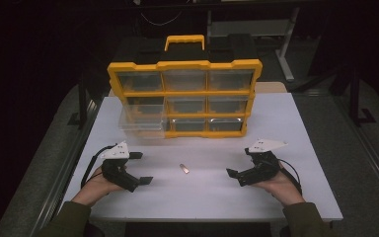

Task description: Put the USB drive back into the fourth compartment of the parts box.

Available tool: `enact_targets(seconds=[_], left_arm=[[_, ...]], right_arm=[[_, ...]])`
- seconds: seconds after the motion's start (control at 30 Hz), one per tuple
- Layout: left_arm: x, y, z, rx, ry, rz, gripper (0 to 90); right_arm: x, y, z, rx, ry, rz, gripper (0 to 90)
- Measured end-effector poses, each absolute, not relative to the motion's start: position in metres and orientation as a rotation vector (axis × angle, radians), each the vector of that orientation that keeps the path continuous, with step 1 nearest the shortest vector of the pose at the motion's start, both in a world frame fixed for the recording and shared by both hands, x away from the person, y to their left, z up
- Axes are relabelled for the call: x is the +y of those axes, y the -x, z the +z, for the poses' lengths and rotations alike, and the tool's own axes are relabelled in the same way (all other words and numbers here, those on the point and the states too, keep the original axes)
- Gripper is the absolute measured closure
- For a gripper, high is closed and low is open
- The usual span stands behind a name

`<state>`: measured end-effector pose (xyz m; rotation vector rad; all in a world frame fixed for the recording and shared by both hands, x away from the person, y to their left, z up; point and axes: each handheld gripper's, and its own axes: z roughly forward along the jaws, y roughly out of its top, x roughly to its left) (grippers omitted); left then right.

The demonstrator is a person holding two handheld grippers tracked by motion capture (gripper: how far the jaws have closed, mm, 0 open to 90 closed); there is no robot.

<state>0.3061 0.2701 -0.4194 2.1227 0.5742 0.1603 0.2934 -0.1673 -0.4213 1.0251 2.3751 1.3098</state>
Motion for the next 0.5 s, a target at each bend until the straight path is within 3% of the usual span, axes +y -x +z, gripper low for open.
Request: enact_targets(seconds=[0.5], left_arm=[[0.2702,-0.3057,-0.4190,0.573,-2.123,0.163,0.0]], right_arm=[[-0.1579,-0.2999,-0.4174,2.396,-0.995,1.310,0.0]])
